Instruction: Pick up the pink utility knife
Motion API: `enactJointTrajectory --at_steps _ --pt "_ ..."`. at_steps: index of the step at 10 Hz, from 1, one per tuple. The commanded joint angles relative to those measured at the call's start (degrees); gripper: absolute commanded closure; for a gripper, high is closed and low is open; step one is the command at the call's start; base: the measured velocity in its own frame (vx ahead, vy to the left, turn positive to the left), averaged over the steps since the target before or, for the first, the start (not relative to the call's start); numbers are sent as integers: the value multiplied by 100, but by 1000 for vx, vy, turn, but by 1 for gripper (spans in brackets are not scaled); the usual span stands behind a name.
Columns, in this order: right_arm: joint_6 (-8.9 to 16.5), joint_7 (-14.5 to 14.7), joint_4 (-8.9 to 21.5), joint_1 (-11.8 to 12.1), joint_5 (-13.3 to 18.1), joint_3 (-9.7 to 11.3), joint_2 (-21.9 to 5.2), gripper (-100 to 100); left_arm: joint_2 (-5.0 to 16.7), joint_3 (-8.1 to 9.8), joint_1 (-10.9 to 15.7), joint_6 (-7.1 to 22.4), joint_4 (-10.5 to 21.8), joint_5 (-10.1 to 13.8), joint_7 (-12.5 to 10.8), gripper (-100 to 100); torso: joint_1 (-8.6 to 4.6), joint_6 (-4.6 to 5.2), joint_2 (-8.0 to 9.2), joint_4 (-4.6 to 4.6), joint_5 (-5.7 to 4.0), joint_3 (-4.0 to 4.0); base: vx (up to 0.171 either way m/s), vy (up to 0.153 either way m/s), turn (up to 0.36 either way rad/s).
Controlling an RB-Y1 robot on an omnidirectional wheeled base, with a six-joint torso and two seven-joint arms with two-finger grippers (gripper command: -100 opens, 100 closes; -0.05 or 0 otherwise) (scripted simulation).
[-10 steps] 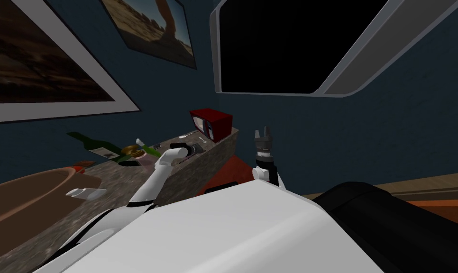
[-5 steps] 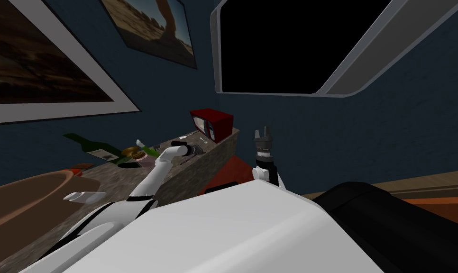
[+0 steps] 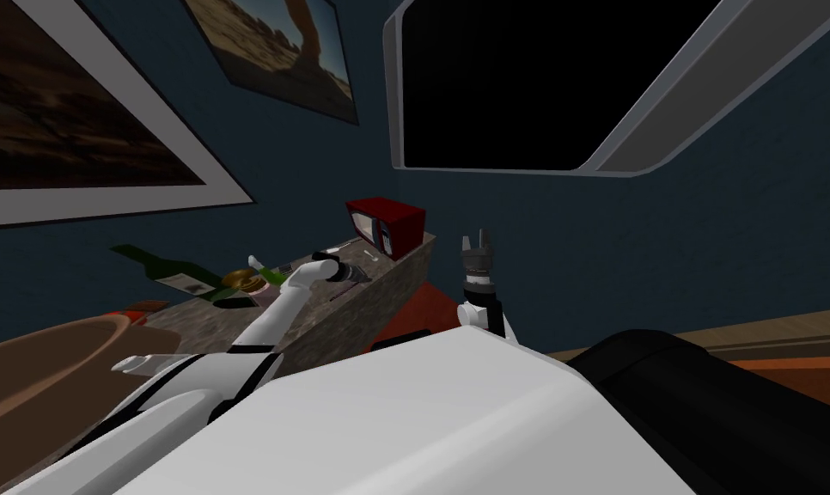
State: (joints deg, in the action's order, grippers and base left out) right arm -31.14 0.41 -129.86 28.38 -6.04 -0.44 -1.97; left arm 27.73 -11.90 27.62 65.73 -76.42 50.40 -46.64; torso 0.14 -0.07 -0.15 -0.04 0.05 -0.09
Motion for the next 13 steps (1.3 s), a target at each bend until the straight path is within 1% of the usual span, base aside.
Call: enactJointTrajectory --at_steps 1,5,6,7,8,9,10,11,13 --pt "0 0 0 0 0 0 0 0 84 -86 138 279 193 167 -85 -100 0 0 0 0 0 0 29 48 -10" --pt "0 0 0 0 0 0 0 0 280 -236 352 721 535 475 -188 -100 5 -1 4 0 2 2 17 59 8" --pt "0 0 0 0 0 0 0 0 240 -215 338 645 489 423 -176 -100 8 -2 8 1 2 4 0 30 3" --pt "0 0 0 0 0 0 0 0 245 -219 345 669 502 430 -183 0 -3 0 11 2 1 6 1 6 -1" --pt "0 0 0 0 0 0 0 0 120 -199 263 493 665 328 -60 -100 -12 0 12 2 -2 6 24 -11 -52" --pt "0 0 0 0 0 1 1 0 85 -194 240 443 712 299 -25 -100 -21 2 5 0 -3 3 40 -22 -40" --pt "0 0 0 0 0 1 1 0 110 -204 260 501 660 317 -80 -100 -26 1 -1 -1 -5 -1 18 -10 -3" --pt "0 0 0 0 0 1 1 0 103 -205 259 479 675 312 -64 100 -22 0 3 0 -5 2 0 0 0" --pt "0 0 0 -1 0 1 1 0 106 -200 267 482 668 315 -67 100 -17 4 6 -6 1 0 0 0 0"
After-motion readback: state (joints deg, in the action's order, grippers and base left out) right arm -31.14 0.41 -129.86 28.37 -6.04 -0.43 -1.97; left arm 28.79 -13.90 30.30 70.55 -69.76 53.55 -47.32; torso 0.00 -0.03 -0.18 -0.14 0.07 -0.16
